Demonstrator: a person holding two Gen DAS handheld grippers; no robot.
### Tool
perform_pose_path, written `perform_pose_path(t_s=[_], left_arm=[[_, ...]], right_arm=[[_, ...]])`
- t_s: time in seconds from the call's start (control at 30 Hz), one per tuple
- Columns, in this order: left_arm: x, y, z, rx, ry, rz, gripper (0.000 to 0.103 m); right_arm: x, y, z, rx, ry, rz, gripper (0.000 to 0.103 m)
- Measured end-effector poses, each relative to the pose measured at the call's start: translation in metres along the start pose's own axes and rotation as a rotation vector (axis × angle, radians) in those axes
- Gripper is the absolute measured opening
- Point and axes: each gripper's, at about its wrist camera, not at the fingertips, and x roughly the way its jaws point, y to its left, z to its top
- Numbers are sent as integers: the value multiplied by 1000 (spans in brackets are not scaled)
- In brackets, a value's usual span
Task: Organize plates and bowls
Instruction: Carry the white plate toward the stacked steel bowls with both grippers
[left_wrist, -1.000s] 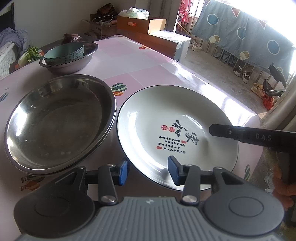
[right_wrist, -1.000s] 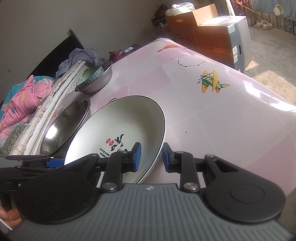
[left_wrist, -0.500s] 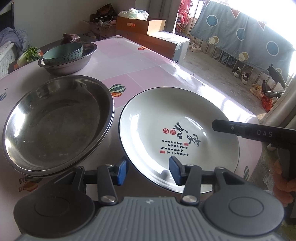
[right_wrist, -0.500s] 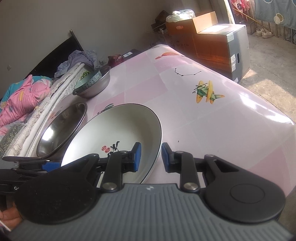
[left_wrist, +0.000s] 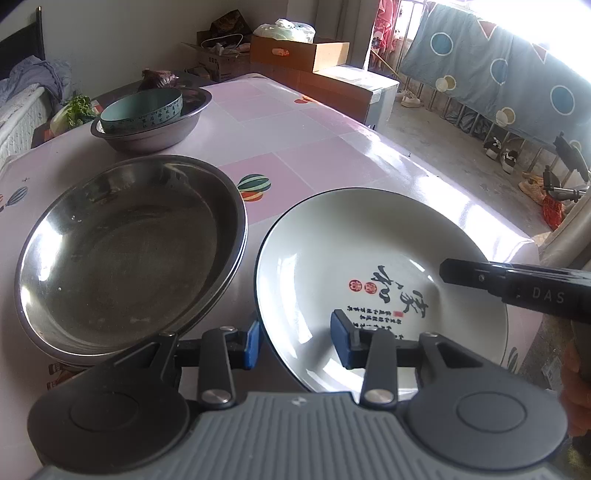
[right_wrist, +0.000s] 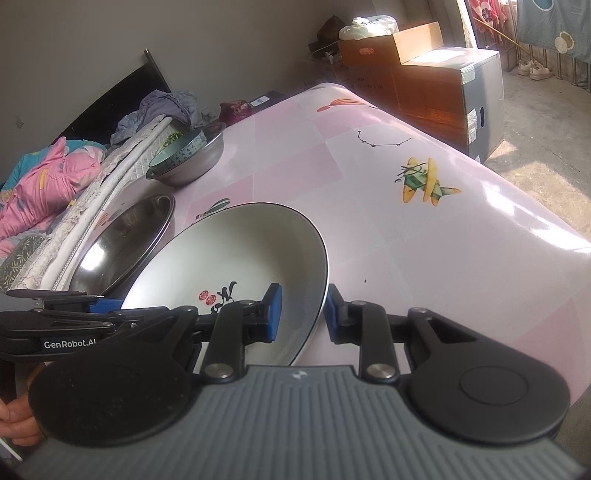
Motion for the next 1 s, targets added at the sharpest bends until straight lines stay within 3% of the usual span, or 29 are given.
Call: perform_pose_path(t_s=[0.43, 0.7, 1.0], left_arm=[[4, -7, -2, 53, -10, 8, 53], [4, -11, -1, 45, -16, 38, 56], [2, -11, 2, 21, -6, 55, 56]], right_arm=[[-2, 7, -11, -65, -28, -28, 24], [1, 22, -13, -153, -40, -76, 32], [-1, 24, -9, -139, -49, -66, 32]])
